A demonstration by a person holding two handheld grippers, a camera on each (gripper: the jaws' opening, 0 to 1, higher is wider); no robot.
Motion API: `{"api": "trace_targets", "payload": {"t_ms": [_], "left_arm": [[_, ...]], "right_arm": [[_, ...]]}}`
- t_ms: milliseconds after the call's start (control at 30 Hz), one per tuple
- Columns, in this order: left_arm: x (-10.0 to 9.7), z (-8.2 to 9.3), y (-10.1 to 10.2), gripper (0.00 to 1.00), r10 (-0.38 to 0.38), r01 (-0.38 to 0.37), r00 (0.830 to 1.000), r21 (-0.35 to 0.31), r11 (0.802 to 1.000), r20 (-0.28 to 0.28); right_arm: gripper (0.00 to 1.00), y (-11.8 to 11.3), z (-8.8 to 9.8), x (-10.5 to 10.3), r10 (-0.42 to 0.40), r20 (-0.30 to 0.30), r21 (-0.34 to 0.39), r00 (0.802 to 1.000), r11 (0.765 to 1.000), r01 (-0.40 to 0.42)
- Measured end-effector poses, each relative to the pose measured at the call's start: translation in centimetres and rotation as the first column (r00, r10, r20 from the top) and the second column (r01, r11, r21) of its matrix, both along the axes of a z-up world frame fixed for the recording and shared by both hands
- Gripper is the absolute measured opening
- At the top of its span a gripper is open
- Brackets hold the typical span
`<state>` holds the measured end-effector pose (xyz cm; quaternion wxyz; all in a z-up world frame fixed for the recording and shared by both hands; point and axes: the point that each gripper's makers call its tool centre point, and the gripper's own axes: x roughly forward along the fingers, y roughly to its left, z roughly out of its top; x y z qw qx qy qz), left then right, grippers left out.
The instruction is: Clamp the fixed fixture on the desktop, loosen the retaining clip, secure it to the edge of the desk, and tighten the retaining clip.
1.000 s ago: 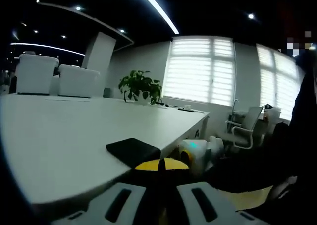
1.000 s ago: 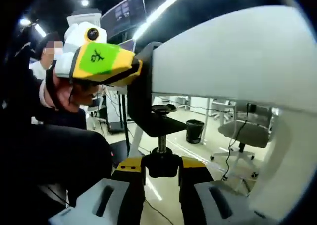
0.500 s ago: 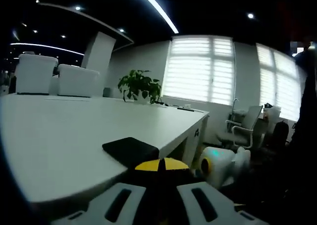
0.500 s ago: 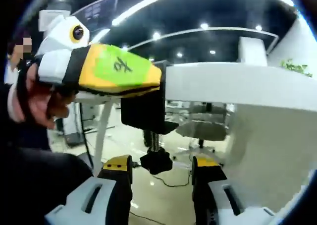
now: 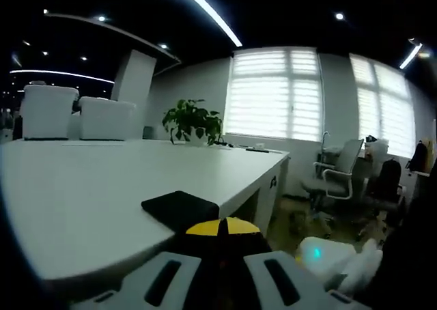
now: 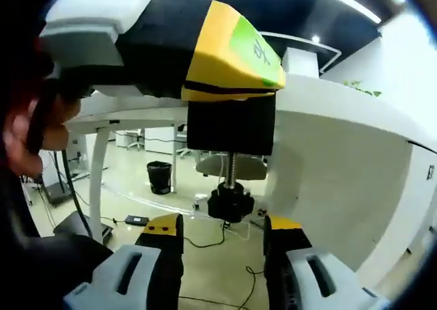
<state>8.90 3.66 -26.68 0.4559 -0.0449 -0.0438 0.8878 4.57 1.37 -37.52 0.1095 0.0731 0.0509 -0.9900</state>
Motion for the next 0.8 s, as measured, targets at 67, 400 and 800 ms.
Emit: {"api": "trace_targets", "payload": {"t_ms": [67,400,800], "left_arm": [[0.0,0.0,0.0,0.01,0.001,-0.001,1.000,0.006,1.000,0.005],[0.0,0.0,0.3,0.01,0.027,-0.028,0.999,-0.028,0.999,-0.036],[-0.4,-0.1,1.3,0.01,0.028,-0.029,0.999,-0.033,0.999,-0.034]], "right_arm": [[0.42,0.2,0.1,-0.6,-0.007,-0.007,-0.008,1.000,1.000,0.007],[0.24,0.6,0.5,-1.2,0.052,-0.008,0.009,0.999,0.999,-0.052],[0.24,-0.4,0.9,0.7,0.427,0.000,0.012,0.904,0.904,-0.427]]}}
